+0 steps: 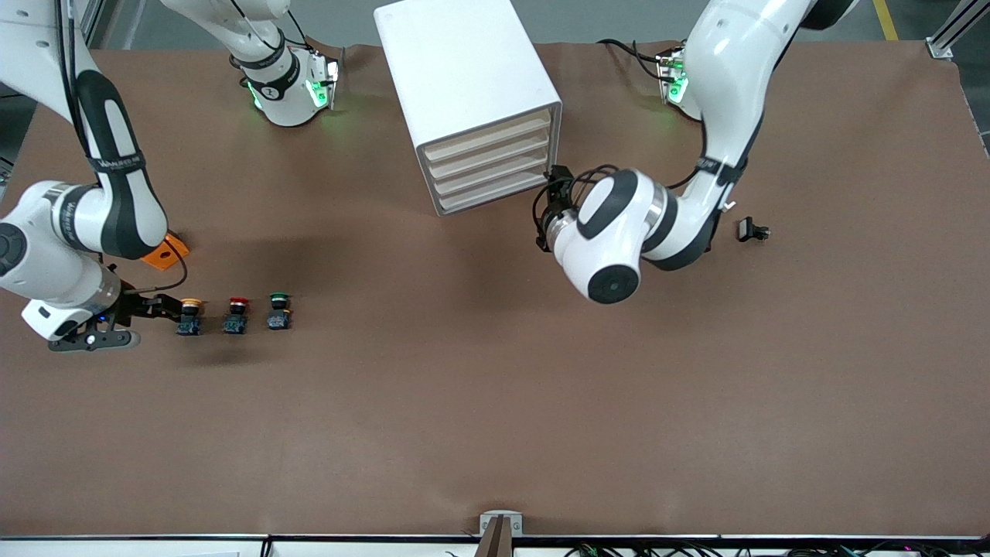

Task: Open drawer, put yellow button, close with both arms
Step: 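Grasp the yellow button with the right gripper while the left gripper grips the drawer, then lift the button with the right gripper while the left gripper pulls the drawer open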

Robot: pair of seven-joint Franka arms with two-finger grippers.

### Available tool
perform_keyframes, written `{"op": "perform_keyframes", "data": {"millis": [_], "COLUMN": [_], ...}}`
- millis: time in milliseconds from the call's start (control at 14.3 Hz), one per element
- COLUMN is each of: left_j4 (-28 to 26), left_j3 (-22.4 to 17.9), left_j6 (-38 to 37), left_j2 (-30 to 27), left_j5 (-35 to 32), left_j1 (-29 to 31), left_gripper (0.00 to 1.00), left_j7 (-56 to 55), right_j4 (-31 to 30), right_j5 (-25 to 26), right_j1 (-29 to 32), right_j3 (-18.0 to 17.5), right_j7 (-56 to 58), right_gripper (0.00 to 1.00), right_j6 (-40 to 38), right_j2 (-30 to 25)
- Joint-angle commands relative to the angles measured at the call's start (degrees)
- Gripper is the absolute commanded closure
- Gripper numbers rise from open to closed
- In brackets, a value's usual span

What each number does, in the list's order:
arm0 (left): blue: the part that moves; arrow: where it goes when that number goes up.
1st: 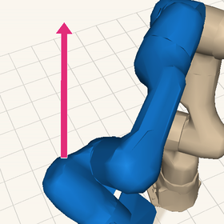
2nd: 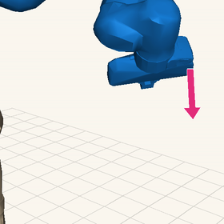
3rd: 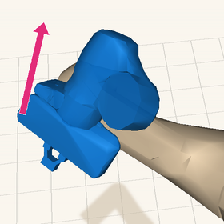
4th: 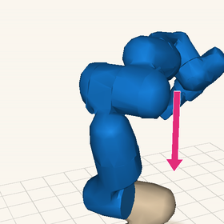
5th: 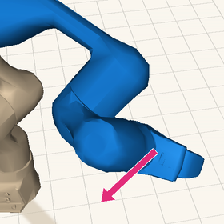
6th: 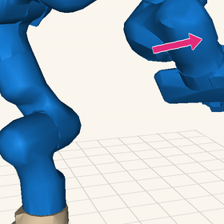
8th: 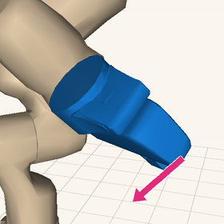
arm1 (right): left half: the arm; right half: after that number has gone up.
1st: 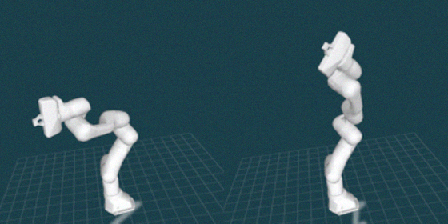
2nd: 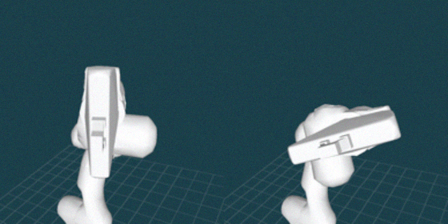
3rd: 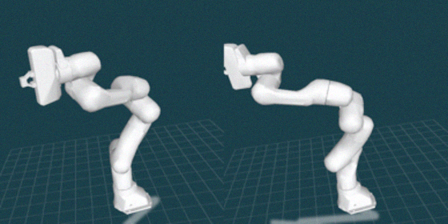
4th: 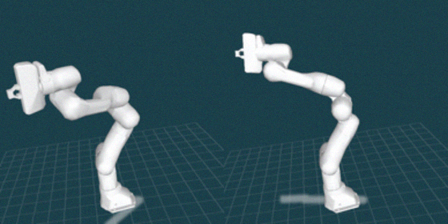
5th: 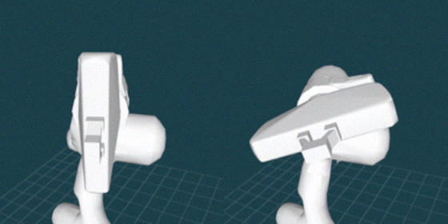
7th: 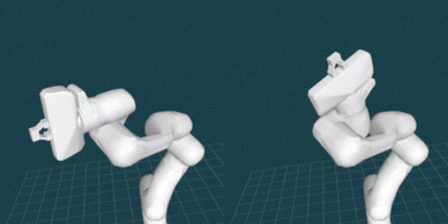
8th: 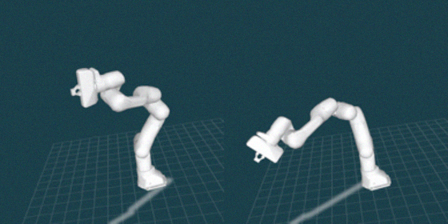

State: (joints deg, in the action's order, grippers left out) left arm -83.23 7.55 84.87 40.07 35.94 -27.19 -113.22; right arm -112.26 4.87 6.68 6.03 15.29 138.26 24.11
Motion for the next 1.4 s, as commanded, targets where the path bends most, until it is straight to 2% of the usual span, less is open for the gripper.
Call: {"op": "perform_keyframes", "data": {"millis": [0, 420, 560, 840, 910, 980, 1050, 1190, 1330], "left_j4": [1.5, 1.4, 1.3, 1.3, 1.3, 1.3, 1.3, 1.2, 1.3], "left_j3": [0.1, 0.2, 0.2, 0.2, 0.2, 0.2, 0.2, 0.2, 0.2], "left_j6": [-0.5, -3.8, -5.4, -6.1, -6.0, -6.1, -6.1, -6.8, -7.3], "left_j2": [1.7, 2.3, 2.9, 5.5, 6.0, 6.0, 6.0, 6.9, 7.4], "left_j5": [6.3, 16.6, 20.6, 22.1, 22.7, 22.8, 22.9, 24.5, 26.5], "left_j1": [0.5, -0.6, -1.0, -3.1, -3.9, -5.0, -5.0, -5.1, -5.0], "left_gripper": [0.00, 0.00, 0.09, 0.22, 0.30, 0.35, 0.35, 0.35, 0.35], "left_j7": [-3.7, -13.2, -14.7, -17.0, -18.1, -19.1, -20.2, -21.7, -24.1], "right_j4": [0.4, 0.6, 0.6, 0.4, 0.3, 0.3, 0.3, 0.4, 0.5], "right_j5": [1.1, 1.1, 1.1, 1.1, 1.1, 1.1, 1.1, 1.1, 1.1], "right_j1": [1.7, 1.8, 2.0, 2.1, 2.0, 2.0, 2.0, 2.0, 2.1], "right_j3": [-0.8, -0.9, -0.9, -1.0, -1.0, -1.0, -1.0, -1.0, -1.0], "right_j7": [1.3, 2.0, 2.4, 2.4, 2.4, 2.4, 2.4, 2.5, 3.2], "right_gripper": [0.00, 0.00, 0.00, 0.00, 0.12, 0.31, 0.46, 0.68, 0.81], "right_j6": [1.5, 5.2, 6.5, 6.4, 6.3, 6.1, 6.1, 6.0, 5.9], "right_j2": [2.1, 7.0, 8.1, 8.4, 8.4, 8.4, 8.4, 8.4, 8.4]}}
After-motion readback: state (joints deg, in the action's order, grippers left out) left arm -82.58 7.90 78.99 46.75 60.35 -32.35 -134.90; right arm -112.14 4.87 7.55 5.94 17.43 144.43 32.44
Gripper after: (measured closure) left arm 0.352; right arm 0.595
